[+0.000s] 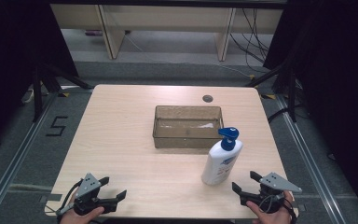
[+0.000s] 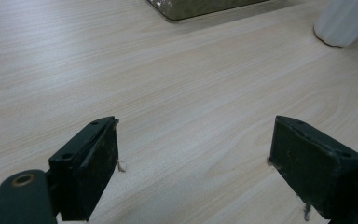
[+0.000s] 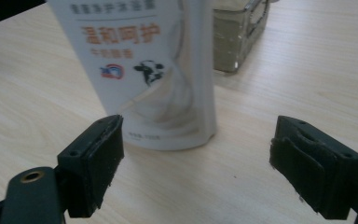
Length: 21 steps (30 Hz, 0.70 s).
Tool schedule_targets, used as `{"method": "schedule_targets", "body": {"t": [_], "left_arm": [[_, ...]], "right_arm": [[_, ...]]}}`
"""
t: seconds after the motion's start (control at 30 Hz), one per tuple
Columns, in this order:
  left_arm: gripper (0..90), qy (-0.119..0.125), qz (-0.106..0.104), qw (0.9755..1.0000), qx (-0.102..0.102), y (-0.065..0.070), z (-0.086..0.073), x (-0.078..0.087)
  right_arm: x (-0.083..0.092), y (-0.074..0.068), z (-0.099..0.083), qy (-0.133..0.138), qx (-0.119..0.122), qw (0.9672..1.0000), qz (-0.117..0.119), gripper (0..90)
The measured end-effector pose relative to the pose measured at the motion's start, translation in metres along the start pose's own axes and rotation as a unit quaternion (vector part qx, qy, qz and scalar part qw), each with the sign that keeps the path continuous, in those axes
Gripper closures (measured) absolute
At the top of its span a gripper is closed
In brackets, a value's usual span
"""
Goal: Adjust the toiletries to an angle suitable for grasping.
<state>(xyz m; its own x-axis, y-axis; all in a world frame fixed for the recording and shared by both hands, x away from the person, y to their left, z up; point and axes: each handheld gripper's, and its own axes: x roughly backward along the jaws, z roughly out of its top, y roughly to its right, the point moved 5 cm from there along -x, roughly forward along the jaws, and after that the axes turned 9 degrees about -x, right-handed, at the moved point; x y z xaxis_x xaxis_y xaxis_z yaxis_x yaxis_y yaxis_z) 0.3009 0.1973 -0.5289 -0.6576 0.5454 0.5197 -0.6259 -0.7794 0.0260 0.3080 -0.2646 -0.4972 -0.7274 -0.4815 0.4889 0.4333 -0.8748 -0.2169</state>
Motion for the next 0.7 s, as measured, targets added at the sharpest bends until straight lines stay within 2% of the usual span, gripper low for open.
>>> {"method": "schedule_targets", "body": {"t": [0.07,0.1,0.17,0.2,0.3,0.33,0.37,0.5,0.53,0.7], "left_arm": [[14.8,0.001,-0.001,1.0,0.0,-0.0001,0.0001,-0.0003],[14.9,0.001,-0.003,1.0,-0.001,0.0004,0.0002,-0.0008],[14.9,0.001,-0.003,1.0,-0.001,0.0009,0.0003,-0.0011],[14.9,0.0,-0.003,1.0,-0.007,0.0013,0.0005,-0.0012],[14.9,0.0,-0.003,0.9999,-0.01,0.0015,0.0008,-0.0014],[14.9,0.0,-0.003,1.0,-0.009,0.0015,0.001,-0.0014],[14.9,0.001,-0.003,1.0,-0.008,0.0011,0.001,-0.0014],[14.8,0.0,-0.003,1.0,-0.006,0.0004,0.001,-0.0013],[14.9,0.001,-0.004,1.0,-0.007,0.0007,0.0013,-0.0011],[14.9,0.002,-0.006,0.9999,-0.009,0.0013,0.0013,-0.0015]], "right_arm": [[-0.0015,-0.0026,0.0014,0.007,0.015,0.9999,0.0,19.1],[-0.0002,-0.0068,0.0002,-0.003,-0.004,1.0,0.007,19.4],[-0.0002,-0.0076,0.0004,0.001,-0.007,1.0,0.006,19.4],[-0.0004,-0.007,0.0012,0.003,0.0,1.0,0.006,19.4],[0.0004,-0.0083,0.0016,0.003,-0.003,0.9999,0.01,19.4],[0.0,-0.0061,0.0025,0.006,0.012,0.9999,0.006,19.4],[-0.0002,-0.0057,0.0036,0.012,0.018,0.9997,0.007,19.4],[0.0002,-0.0065,0.0046,0.017,0.015,0.9997,0.007,19.1],[-0.0002,-0.008,0.0048,0.019,0.005,0.9997,0.01,18.4],[0.0011,-0.0058,0.0067,0.025,0.012,0.9996,0.003,17.3]]}}
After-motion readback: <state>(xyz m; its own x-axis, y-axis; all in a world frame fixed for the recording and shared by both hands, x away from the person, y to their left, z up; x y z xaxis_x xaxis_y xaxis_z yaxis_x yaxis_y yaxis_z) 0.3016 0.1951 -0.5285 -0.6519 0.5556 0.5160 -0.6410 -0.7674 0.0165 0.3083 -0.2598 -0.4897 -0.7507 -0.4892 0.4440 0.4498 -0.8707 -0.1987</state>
